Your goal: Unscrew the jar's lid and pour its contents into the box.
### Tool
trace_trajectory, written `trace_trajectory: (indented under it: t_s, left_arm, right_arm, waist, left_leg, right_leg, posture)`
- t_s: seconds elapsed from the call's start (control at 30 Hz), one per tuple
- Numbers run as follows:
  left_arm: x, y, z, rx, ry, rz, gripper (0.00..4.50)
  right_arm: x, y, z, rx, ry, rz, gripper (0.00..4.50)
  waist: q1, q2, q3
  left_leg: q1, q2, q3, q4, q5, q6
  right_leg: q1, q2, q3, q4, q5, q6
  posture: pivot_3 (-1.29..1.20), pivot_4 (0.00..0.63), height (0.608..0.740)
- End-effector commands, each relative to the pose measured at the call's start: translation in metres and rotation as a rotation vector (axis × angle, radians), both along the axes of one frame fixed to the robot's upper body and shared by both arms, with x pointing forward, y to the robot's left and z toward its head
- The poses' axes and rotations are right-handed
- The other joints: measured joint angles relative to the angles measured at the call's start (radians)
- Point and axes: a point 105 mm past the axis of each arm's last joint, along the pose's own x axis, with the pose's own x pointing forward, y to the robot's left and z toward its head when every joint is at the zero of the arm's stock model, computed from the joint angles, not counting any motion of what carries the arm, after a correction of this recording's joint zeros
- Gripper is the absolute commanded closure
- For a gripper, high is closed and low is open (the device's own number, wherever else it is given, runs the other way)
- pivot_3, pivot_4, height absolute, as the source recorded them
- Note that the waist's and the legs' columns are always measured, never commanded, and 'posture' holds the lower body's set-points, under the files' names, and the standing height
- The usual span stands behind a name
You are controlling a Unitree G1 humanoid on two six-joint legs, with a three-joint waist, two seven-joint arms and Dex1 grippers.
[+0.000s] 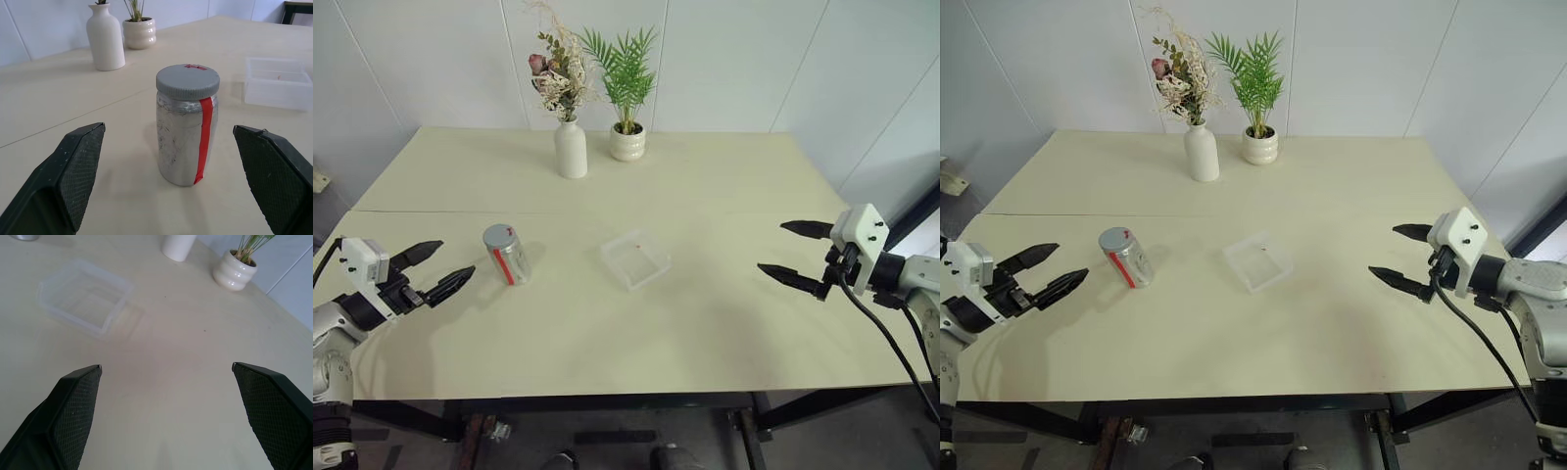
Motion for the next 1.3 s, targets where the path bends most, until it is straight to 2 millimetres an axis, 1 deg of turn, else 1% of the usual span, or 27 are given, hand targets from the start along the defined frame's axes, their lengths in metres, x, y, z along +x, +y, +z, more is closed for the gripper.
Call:
trace_trajectory:
  t_s: [0.03,0.3,0.57,0.67,0.77,0.83,1.03,1.13,1.3]
  left_arm:
    - [-0.003,-0.006,0.011,0.006,-0.044,-0.015,0.01]
    - [-0.007,-0.016,0.009,-0.004,-0.042,-0.008,0.01]
    - [0.000,-0.019,0.001,-0.035,-0.049,0.151,0.01]
    - [0.000,-0.028,-0.008,-0.035,-0.047,0.174,0.01]
    - [-0.006,-0.039,-0.017,-0.059,-0.011,0.175,0.01]
    - [-0.008,-0.045,-0.020,-0.071,-0.027,0.175,0.01]
    - [0.000,-0.049,-0.025,-0.119,-0.047,0.248,0.01]
    - [0.001,-0.056,-0.029,-0.137,-0.044,0.253,0.01]
    - [0.007,-0.056,-0.029,-0.151,-0.063,0.282,0.01]
  right_arm:
    - [0.000,0.002,0.013,-0.014,-0.058,0.012,0.00]
    - [-0.002,0.009,0.014,0.008,-0.065,0.036,0.00]
    - [-0.009,0.015,0.012,0.011,-0.051,0.062,0.00]
    - [-0.008,0.016,0.012,0.014,-0.052,0.058,0.00]
    - [-0.006,0.015,0.012,0.001,-0.054,0.053,0.00]
    - [-0.005,0.016,0.013,0.004,-0.056,0.053,0.00]
    - [-0.002,0.019,0.010,-0.006,-0.054,0.064,0.00]
    - [-0.002,0.018,0.013,-0.001,-0.059,0.059,0.00]
    - [-0.003,0.017,0.012,-0.001,-0.043,0.060,0.00]
  waist:
    - [0.000,0.000,0.000]
    - [-0.001,0.000,0.000]
    - [0.000,0.000,0.000]
    - [-0.001,0.000,0.000]
    - [-0.001,0.000,0.000]
    - [-0.001,0.000,0.000]
    - [-0.001,0.000,0.000]
    - [-0.001,0.000,0.000]
    - [0.000,0.000,0.000]
  left_leg:
    - [0.000,0.000,0.000,0.000,0.000,0.000]
    - [0.000,0.000,0.001,0.000,0.000,0.000]
    - [0.001,0.000,0.001,0.000,0.000,0.000]
    - [0.001,0.000,0.001,0.000,0.000,0.000]
    - [0.002,0.000,0.002,0.000,0.000,0.000]
    - [0.002,0.000,0.002,0.000,-0.001,0.001]
    - [0.003,-0.001,0.002,0.001,0.000,0.001]
    - [0.003,-0.001,0.002,0.001,-0.001,0.001]
    - [0.003,-0.001,0.002,0.001,-0.001,0.001]
  right_leg:
    - [0.000,0.000,0.000,0.000,0.000,0.000]
    - [0.000,0.000,0.001,0.000,0.000,0.000]
    - [0.000,0.000,0.002,0.000,0.000,0.000]
    - [0.000,0.000,0.003,0.000,0.000,0.001]
    - [0.001,0.000,0.003,0.000,0.000,0.001]
    - [0.001,0.000,0.004,-0.001,0.000,0.001]
    - [0.002,0.000,0.005,-0.001,0.001,0.001]
    - [0.002,0.000,0.005,-0.002,0.001,0.001]
    - [0.002,0.000,0.005,-0.002,0.001,0.001]
  posture:
    - [0.00,0.150,0.740]
    - [0.00,0.150,0.740]
    - [0.00,0.150,0.740]
    - [0.00,0.150,0.740]
    - [0.00,0.150,0.740]
    - [0.00,0.150,0.740]
    - [0.00,0.150,0.740]
    - [0.00,0.150,0.740]
    - [0.00,0.150,0.740]
